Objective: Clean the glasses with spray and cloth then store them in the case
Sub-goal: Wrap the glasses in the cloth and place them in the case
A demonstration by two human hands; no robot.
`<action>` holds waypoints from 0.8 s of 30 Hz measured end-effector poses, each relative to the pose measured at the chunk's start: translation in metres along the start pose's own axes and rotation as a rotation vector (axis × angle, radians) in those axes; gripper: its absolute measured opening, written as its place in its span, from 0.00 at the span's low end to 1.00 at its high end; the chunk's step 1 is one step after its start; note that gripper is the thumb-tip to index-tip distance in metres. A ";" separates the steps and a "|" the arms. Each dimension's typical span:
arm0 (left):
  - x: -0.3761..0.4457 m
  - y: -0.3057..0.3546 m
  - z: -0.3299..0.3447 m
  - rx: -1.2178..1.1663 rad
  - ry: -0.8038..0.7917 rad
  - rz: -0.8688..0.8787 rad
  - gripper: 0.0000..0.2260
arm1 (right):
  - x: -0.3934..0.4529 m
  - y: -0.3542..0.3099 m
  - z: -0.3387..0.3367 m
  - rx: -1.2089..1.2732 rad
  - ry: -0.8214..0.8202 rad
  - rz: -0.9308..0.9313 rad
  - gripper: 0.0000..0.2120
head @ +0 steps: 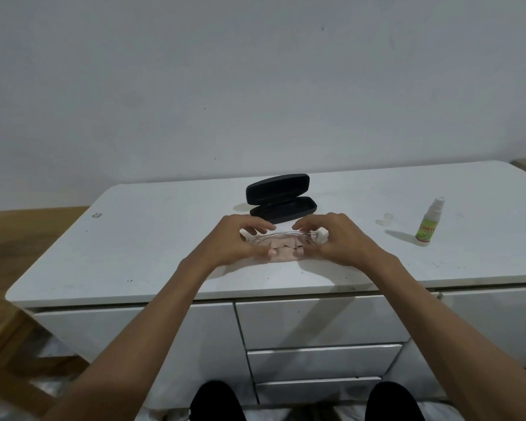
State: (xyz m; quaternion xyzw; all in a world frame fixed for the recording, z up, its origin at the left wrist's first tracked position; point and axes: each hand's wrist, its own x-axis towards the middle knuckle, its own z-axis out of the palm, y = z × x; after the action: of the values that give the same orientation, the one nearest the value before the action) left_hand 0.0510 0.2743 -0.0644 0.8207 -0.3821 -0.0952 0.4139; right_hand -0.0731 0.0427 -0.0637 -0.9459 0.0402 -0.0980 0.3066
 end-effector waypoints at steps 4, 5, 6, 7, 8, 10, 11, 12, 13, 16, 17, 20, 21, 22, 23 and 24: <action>-0.002 -0.001 0.001 0.167 -0.065 0.026 0.27 | -0.002 0.004 0.000 -0.046 -0.045 -0.007 0.25; -0.003 -0.001 0.001 0.191 -0.072 0.030 0.27 | -0.003 0.005 -0.001 -0.049 -0.051 -0.008 0.25; -0.003 -0.002 0.001 0.200 -0.074 0.033 0.26 | -0.003 0.005 -0.001 -0.054 -0.054 -0.009 0.24; -0.002 -0.003 0.001 0.201 -0.074 0.034 0.26 | -0.003 0.005 -0.001 -0.058 -0.055 -0.013 0.24; -0.002 -0.003 0.001 0.203 -0.073 0.036 0.25 | -0.003 0.005 -0.001 -0.063 -0.055 -0.018 0.23; -0.002 -0.003 0.001 0.219 -0.071 0.052 0.24 | -0.002 0.005 -0.001 -0.073 -0.060 -0.030 0.23; -0.003 -0.002 0.001 0.233 -0.064 0.065 0.24 | -0.002 0.005 0.000 -0.078 -0.062 -0.036 0.23; -0.004 -0.002 0.002 0.245 -0.050 0.080 0.24 | -0.001 0.006 0.000 -0.080 -0.064 -0.040 0.23; -0.006 -0.001 0.003 0.248 -0.031 0.095 0.24 | -0.001 0.007 0.001 -0.079 -0.066 -0.041 0.23; -0.009 -0.001 0.006 0.203 0.034 0.122 0.23 | 0.000 0.009 0.002 -0.052 -0.064 -0.043 0.25; -0.010 -0.002 0.007 0.185 0.051 0.119 0.22 | 0.001 0.010 0.002 -0.046 -0.059 -0.045 0.25; -0.011 -0.004 0.009 0.105 0.086 0.091 0.22 | 0.003 0.011 0.003 -0.032 -0.051 -0.052 0.24; -0.011 -0.004 0.009 0.084 0.095 0.078 0.22 | 0.003 0.012 0.003 -0.032 -0.050 -0.058 0.24; -0.010 -0.004 0.009 0.072 0.104 0.068 0.22 | 0.004 0.012 0.003 -0.033 -0.048 -0.065 0.24; -0.010 -0.003 0.009 0.063 0.110 0.058 0.22 | 0.005 0.013 0.004 -0.035 -0.047 -0.072 0.24; -0.010 -0.003 0.009 0.054 0.114 0.046 0.22 | 0.005 0.013 0.004 -0.034 -0.046 -0.078 0.24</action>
State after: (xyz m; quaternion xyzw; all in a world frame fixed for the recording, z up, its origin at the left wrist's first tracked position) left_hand 0.0419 0.2766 -0.0742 0.8267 -0.3791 -0.0286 0.4147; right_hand -0.0672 0.0338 -0.0733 -0.9538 -0.0022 -0.0872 0.2873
